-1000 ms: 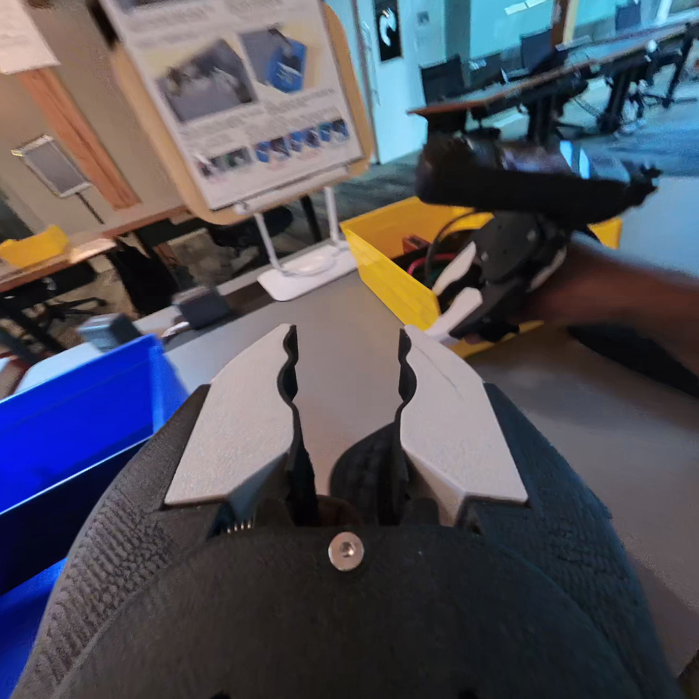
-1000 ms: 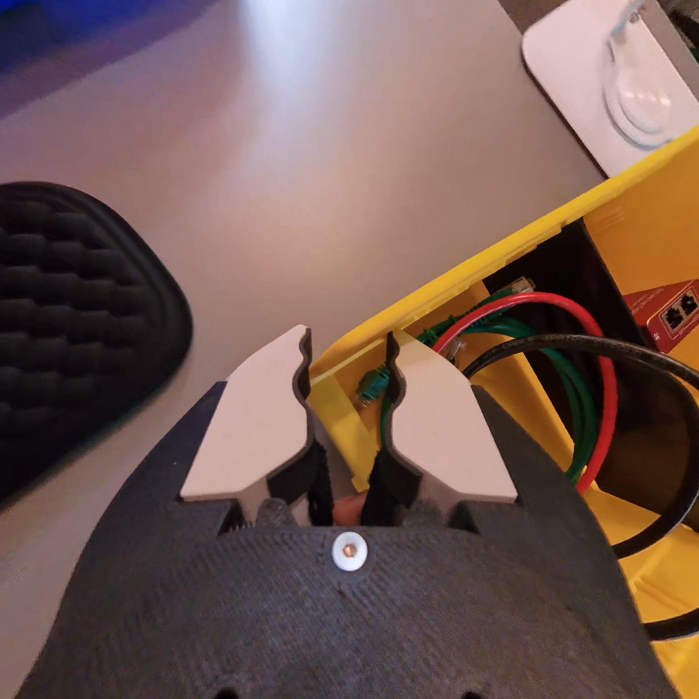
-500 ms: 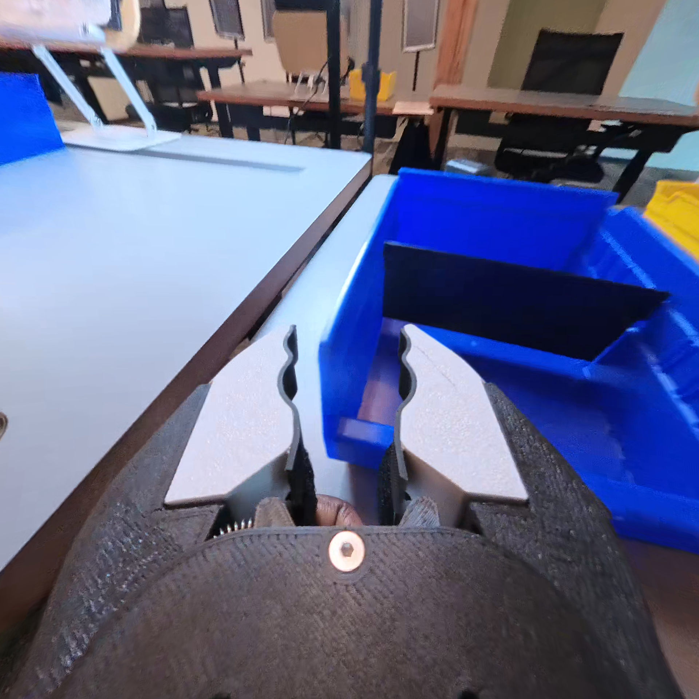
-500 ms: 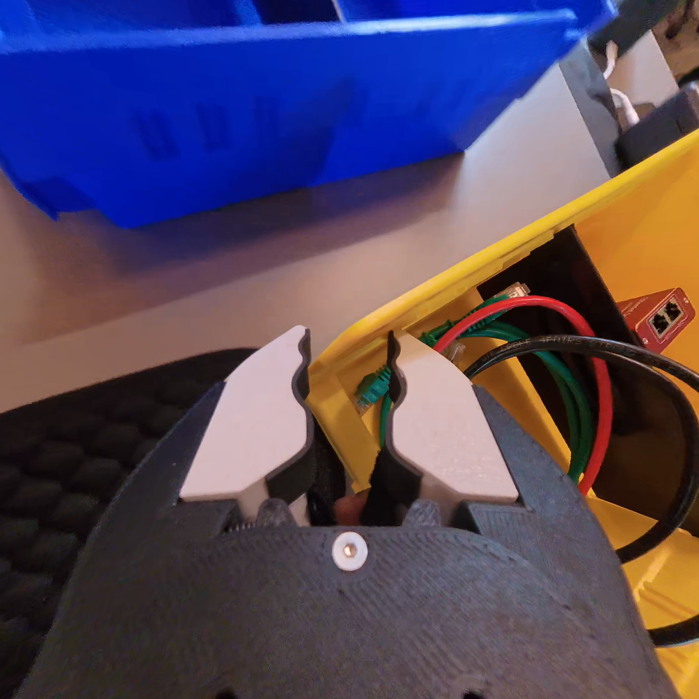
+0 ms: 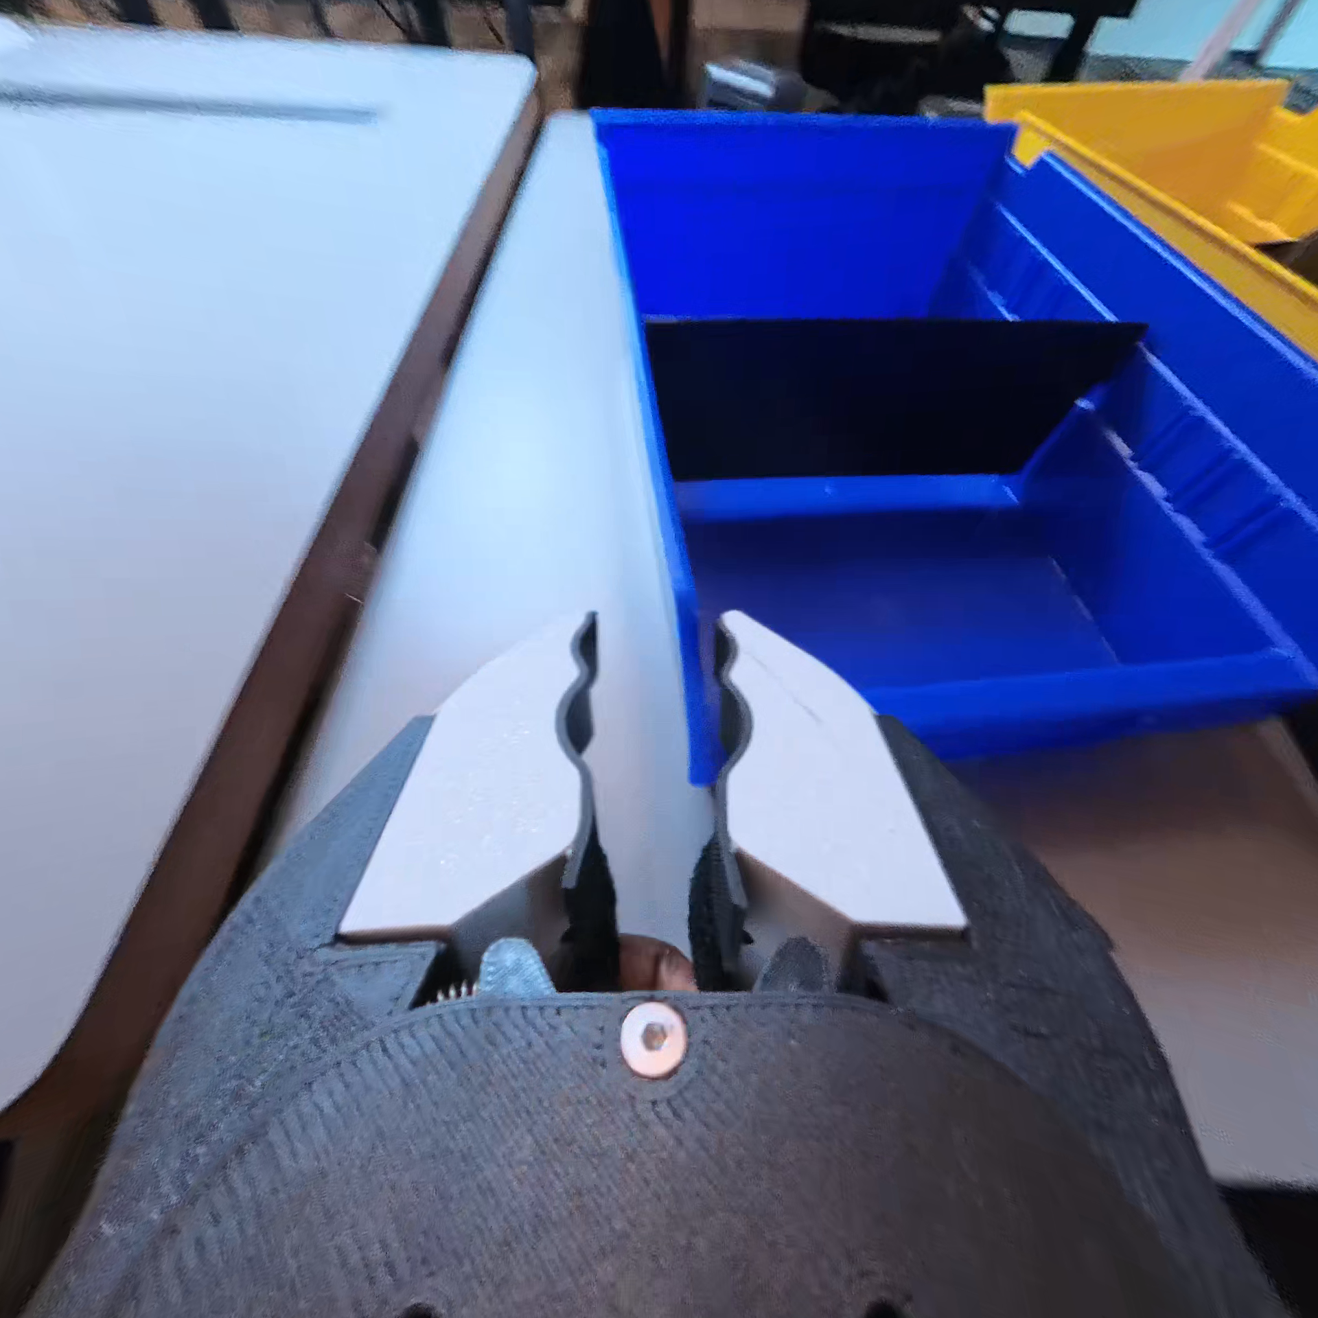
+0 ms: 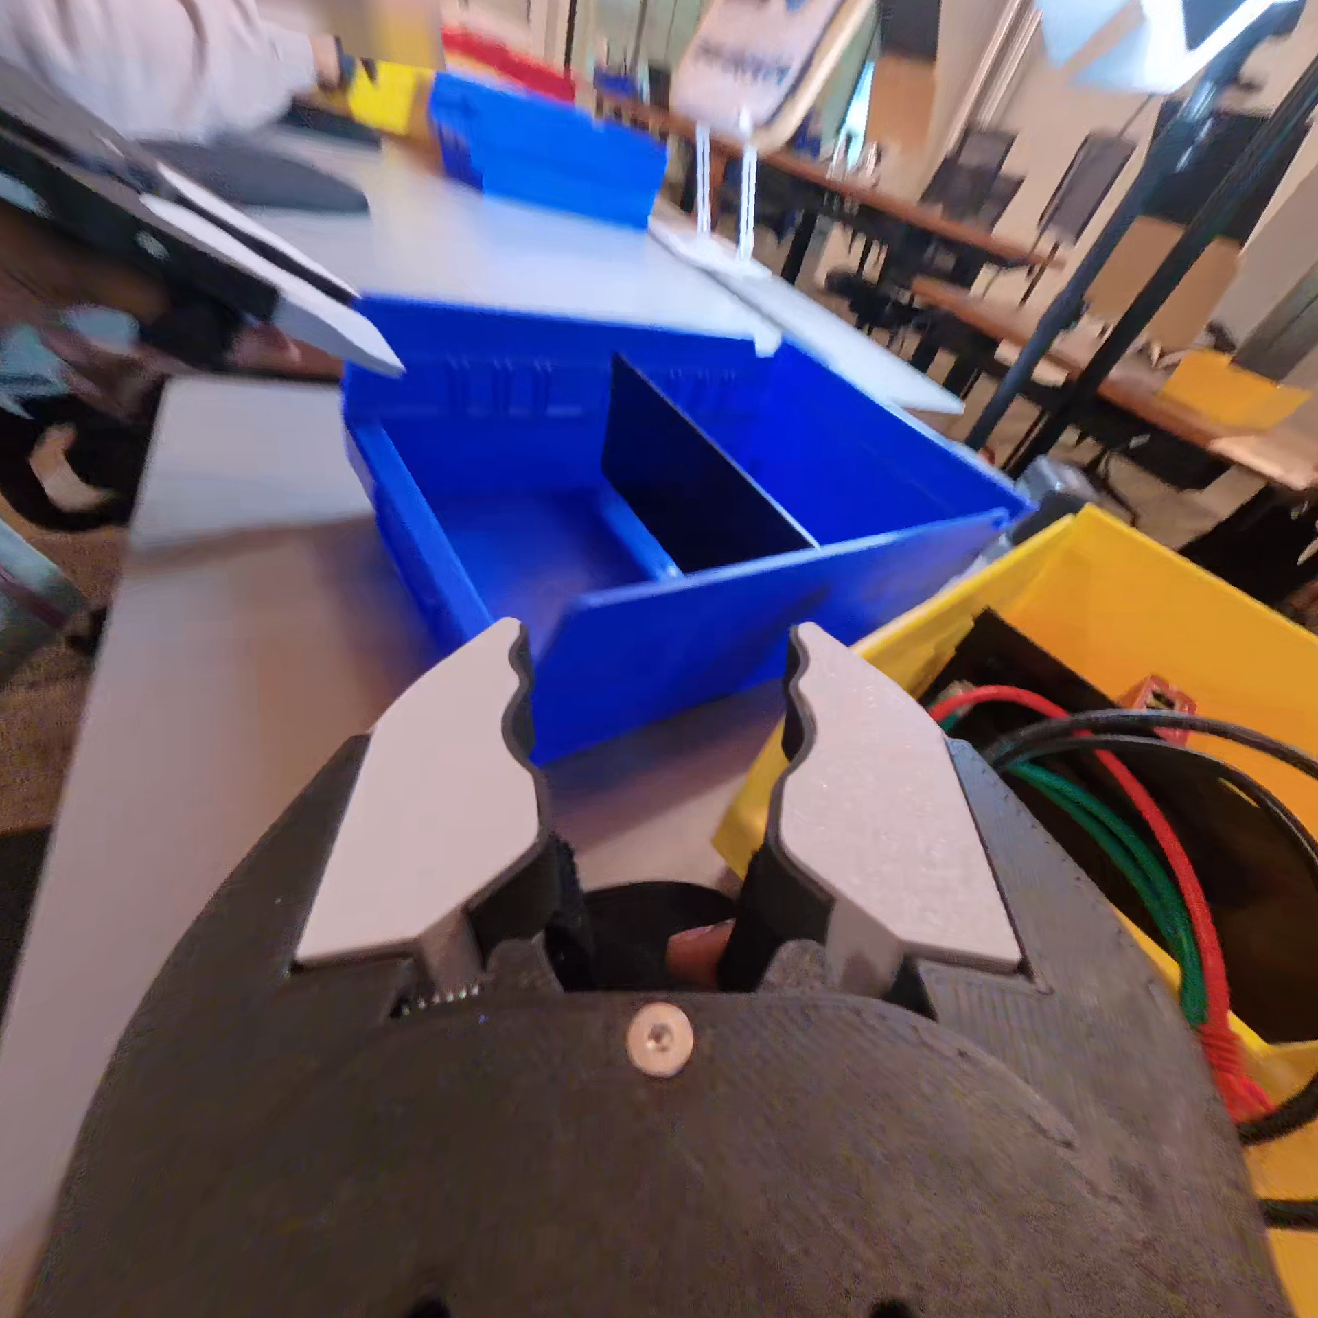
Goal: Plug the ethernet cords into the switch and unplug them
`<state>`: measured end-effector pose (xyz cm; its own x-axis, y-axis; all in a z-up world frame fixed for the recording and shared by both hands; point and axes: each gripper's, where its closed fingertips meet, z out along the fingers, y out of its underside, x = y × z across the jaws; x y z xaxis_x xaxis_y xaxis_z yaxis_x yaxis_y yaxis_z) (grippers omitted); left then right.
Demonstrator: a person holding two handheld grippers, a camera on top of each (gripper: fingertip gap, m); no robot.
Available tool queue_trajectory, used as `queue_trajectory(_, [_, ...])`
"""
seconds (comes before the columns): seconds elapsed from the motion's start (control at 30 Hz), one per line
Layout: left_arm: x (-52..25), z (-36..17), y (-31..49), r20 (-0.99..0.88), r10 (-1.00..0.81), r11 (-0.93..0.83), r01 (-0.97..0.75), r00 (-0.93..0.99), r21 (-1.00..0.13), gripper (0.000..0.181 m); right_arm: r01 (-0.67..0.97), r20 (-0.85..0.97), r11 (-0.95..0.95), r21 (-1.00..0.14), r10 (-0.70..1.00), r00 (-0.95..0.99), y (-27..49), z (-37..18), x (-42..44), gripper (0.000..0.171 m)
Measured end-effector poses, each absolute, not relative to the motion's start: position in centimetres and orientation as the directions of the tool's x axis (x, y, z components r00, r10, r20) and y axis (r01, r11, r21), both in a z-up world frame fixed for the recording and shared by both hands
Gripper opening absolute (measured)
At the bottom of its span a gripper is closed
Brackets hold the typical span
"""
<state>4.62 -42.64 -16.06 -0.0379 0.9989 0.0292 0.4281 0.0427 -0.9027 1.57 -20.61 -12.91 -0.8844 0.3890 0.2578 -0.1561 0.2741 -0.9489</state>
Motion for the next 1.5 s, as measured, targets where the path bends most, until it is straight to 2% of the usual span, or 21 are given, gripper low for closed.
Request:
queue_trajectory(0.1, [2.9,-15.3,-43.4,-0.031,0.997,-0.006,0.304,-0.077,-0.953,0.049,-0.199,0.313,0.306,-0.931,0.390,-0.866,-21.6,-13.1,2.6,0.060])
queue_trajectory(0.2, [1.4,-16.0,-43.1,-0.055,0.996,-0.035,0.249,-0.072,-0.968,0.050,-0.065,0.242,0.432,-0.900,0.367,-0.898,-22.7,-15.9,1.9,0.070])
queue_trajectory(0.27, [0.7,-15.7,-42.9,-0.090,0.993,-0.075,0.177,-0.080,-0.981,0.042,0.018,0.167,0.468,-0.883,0.350,-0.922,-23.5,-17.3,1.7,0.069])
queue_trajectory(0.37, [0.5,-15.0,-42.8,-0.114,0.986,-0.101,0.112,-0.118,-0.989,0.007,0.007,0.189,0.501,-0.865,0.340,-0.921,-24.1,-17.7,0.8,0.052])
queue_trajectory(0.47, [0.5,-14.9,-42.6,-0.046,0.990,-0.032,0.108,-0.132,-0.994,0.003,-0.025,0.253,0.538,-0.843,0.354,-0.900,-24.1,-17.7,-0.2,0.045])
queue_trajectory(0.53, [0.8,-14.0,-42.5,-0.099,0.979,-0.086,0.078,-0.176,-0.993,0.003,-0.072,0.309,0.539,-0.839,0.364,-0.878,-23.9,-17.1,-0.6,0.036])
queue_trajectory(0.67, [1.9,-9.9,-41.0,-0.166,0.957,-0.171,-0.002,-0.237,-0.985,0.002,-0.128,0.355,0.496,-0.859,0.397,-0.847,-22.9,-15.0,-1.0,0.032])
queue_trajectory(0.8, [3.7,-4.4,-38.1,-0.168,0.944,-0.221,-0.170,-0.283,-0.960,0.003,-0.275,0.460,0.414,-0.868,0.463,-0.757,-20.3,-10.2,-0.9,0.029])
queue_trajectory(0.93, [4.3,0.1,-32.8,-0.142,0.958,-0.220,-0.324,-0.249,-0.920,0.004,-0.388,0.547,0.387,-0.836,0.556,-0.625,-14.9,-5.4,-0.8,0.027])
queue_trajectory(1.1, [2.3,2.8,-23.4,-0.115,0.987,-0.152,-0.408,-0.114,-0.900,0.005,-0.389,0.568,0.418,-0.821,0.671,-0.476,-4.9,-2.2,-1.3,0.023])
queue_trajectory(1.27, [-1.8,2.6,-12.3,-0.117,0.989,-0.077,-0.372,0.086,-0.925,0.006,-0.256,0.546,0.483,-0.838,0.758,-0.357,6.6,-2.5,-1.8,0.022])
queue_trajectory(1.5, [-6.5,-0.9,3.9,-0.113,0.910,-0.008,-0.254,0.399,-0.967,0.011,0.014,0.469,0.485,-0.875,0.852,-0.232,21.8,-6.9,-2.0,0.022])
